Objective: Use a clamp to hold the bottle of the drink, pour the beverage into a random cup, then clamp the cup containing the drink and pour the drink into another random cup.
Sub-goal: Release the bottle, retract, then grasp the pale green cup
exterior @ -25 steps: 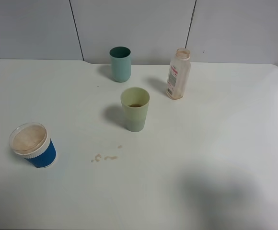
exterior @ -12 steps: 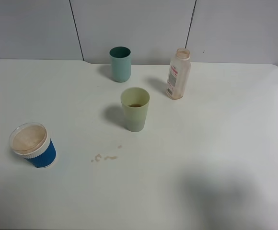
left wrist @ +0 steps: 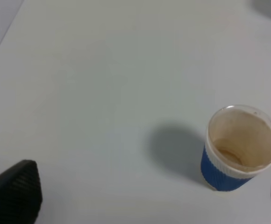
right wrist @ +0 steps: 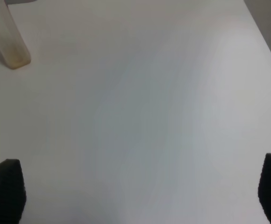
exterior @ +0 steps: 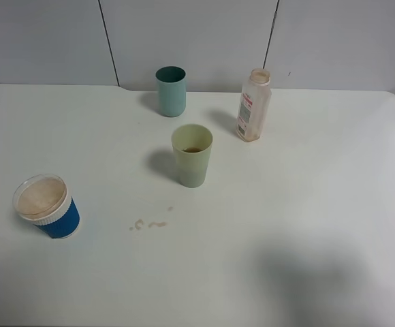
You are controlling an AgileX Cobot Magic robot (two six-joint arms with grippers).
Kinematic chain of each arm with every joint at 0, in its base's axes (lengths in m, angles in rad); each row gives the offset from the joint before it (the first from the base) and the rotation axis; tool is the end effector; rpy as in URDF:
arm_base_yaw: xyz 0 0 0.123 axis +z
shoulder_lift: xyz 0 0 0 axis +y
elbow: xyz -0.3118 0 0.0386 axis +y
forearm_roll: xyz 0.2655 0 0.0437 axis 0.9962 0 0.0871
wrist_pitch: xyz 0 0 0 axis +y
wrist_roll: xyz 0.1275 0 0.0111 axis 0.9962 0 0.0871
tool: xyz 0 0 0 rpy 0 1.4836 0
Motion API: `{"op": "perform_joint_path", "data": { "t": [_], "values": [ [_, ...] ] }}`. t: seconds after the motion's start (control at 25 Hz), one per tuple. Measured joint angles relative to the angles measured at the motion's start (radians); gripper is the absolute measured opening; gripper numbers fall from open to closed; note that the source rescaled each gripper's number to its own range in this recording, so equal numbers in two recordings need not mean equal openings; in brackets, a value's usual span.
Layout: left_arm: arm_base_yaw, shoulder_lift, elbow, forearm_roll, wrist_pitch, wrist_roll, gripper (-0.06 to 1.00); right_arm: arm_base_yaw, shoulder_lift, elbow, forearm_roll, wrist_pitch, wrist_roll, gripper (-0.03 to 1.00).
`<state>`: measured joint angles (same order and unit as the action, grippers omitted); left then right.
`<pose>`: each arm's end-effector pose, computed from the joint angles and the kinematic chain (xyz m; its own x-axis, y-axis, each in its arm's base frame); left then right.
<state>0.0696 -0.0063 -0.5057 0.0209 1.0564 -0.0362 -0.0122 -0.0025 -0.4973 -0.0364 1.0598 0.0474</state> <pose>0.0126 0.0032 0.2713 -0.4379 -0.0565 -0.8972 -0.0972 0.9951 -0.0152 0.0140 -0.0042 0.2682 -0.4537 0.0351 -0.8905 0.0539 0.9985 0.0119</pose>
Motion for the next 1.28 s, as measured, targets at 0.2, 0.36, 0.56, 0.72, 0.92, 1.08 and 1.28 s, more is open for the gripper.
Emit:
{"op": "perform_joint_path", "data": {
  "t": [0.2,0.36,0.56,0.72,0.92,1.08,1.28],
  "values": [
    [0.000,0.000,0.000,0.000,0.000,0.000,1.00,0.000,0.000,0.000,0.000,0.000,0.000,1.00],
    [0.000,0.000,0.000,0.000,0.000,0.000,1.00,0.000,0.000,0.000,0.000,0.000,0.000,1.00],
    [0.000,0.000,0.000,-0.015,0.000,0.008,1.00,0.000,0.000,0.000,0.000,0.000,0.000,1.00],
    [0.000,0.000,-0.010,-0.083,-0.022,0.044,1.00,0.000,0.000,0.000,0.000,0.000,0.000,1.00],
    [0.000,0.000,-0.018,-0.245,-0.179,0.049,1.00,0.000,0.000,0.000,0.000,0.000,0.000,1.00],
    [0.000,0.000,-0.020,-0.332,-0.290,0.049,1.00,0.000,0.000,0.000,0.000,0.000,0.000,1.00],
    [0.000,0.045,-0.020,-0.496,-0.326,0.105,1.00,0.000,0.000,0.000,0.000,0.000,0.000,1.00]
  ]
}}
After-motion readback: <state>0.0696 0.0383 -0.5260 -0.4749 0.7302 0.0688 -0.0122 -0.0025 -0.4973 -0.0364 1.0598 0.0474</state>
